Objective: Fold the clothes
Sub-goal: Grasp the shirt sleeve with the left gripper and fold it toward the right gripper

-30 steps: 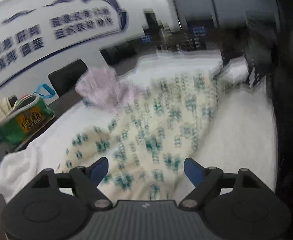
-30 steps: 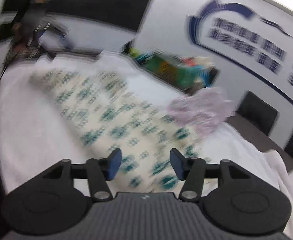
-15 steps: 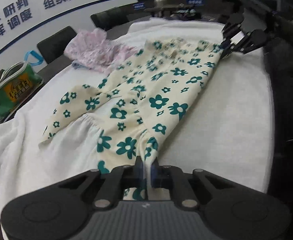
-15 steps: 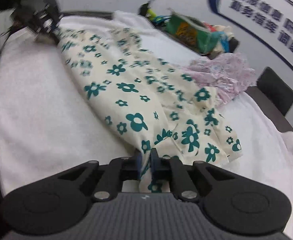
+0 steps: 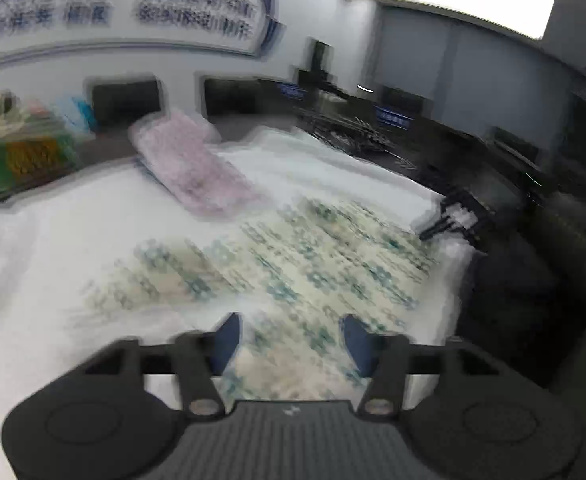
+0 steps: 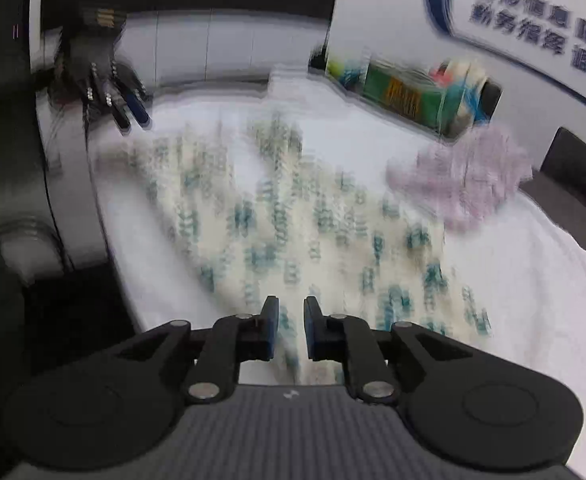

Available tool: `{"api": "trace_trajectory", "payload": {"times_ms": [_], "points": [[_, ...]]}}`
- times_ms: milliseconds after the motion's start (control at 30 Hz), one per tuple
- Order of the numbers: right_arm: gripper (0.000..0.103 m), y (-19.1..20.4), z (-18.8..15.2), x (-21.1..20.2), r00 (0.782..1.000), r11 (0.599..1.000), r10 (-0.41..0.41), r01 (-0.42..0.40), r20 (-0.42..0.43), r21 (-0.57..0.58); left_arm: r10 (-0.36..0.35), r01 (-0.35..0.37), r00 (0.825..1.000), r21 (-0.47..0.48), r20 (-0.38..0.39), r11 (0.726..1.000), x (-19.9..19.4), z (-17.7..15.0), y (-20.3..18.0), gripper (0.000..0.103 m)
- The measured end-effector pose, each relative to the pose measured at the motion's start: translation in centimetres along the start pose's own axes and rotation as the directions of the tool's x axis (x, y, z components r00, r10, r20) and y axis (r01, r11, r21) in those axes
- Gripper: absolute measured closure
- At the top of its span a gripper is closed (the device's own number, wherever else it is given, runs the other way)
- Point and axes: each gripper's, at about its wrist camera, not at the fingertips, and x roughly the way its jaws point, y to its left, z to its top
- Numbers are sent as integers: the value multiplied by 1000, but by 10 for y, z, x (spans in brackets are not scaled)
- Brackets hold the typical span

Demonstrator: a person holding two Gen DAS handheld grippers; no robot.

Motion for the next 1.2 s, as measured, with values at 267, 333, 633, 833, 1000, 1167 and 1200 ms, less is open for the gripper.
{"api": "trace_trajectory", "payload": {"times_ms": [267, 333, 633, 833, 1000, 1167, 1200], "points": [[68, -24, 38, 69, 992, 988, 57, -73, -113, -137, 80, -75, 985, 35, -155, 997, 111, 58, 74, 39], [66, -55, 53, 67, 998, 995, 31, -36, -59, -95, 37, -32, 985, 31, -166, 999, 128, 58, 88, 39], [66, -165, 57, 141, 980, 997, 29, -15, -194, 73, -77, 74, 949, -19, -305, 997, 177, 42, 107, 79], [96, -161, 47, 160, 969, 997, 78, -78, -236, 10, 17, -3, 976, 67, -218, 998, 145, 30, 77, 101], [99, -116, 56, 117, 973, 967, -184, 155, -137, -201, 231, -204, 972, 314, -49, 927, 81, 23, -5, 101], [98, -39, 34, 62, 952, 907, -292, 247, -87, -341, 300, -282, 954, 356, 5, 891, 41, -31, -79, 89], [97, -25, 22, 57, 957, 916, -258, 198, -133, -348, 251, -231, 968, 332, -19, 915, 33, -42, -85, 89]]}}
